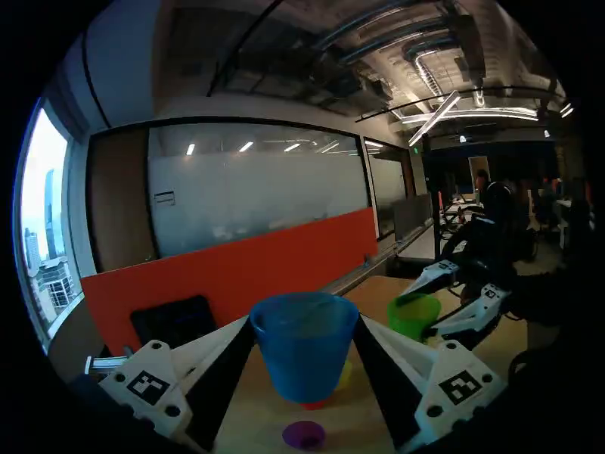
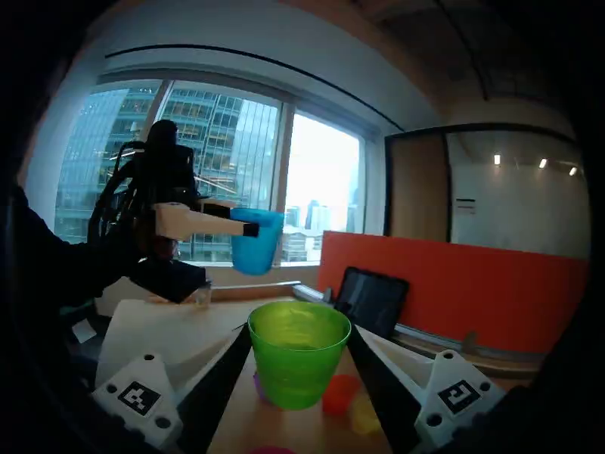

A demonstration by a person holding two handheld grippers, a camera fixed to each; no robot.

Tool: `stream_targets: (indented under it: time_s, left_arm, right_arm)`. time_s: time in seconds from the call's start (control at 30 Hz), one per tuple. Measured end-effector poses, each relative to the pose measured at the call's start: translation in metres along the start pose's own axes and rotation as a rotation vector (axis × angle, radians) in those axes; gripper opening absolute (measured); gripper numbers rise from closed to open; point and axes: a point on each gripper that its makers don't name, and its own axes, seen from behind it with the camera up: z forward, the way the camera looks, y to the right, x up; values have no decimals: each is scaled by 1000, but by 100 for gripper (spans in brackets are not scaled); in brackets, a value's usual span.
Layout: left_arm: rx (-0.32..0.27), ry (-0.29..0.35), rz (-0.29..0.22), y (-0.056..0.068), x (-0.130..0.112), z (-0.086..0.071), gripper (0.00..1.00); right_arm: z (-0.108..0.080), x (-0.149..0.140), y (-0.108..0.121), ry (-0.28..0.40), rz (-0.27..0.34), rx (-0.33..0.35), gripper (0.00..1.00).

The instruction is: Pour water

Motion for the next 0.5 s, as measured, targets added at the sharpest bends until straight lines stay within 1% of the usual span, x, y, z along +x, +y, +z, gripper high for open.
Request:
stream_targets:
  time_s: [0.17,0.3,0.5]
  left_arm:
    - [-6,-20,-8,1,-22,-6,88]
    - [-5,-41,-15,2,-41,-7,88]
    - [-15,-70,-23,9,-67,-10,88]
  right_arm:
    - [-9,-2,19,-19,8,-41,92]
    - [-17,-5,30,-34,19,-69,92]
    - [-27,-13,43,-58,19,-103,92]
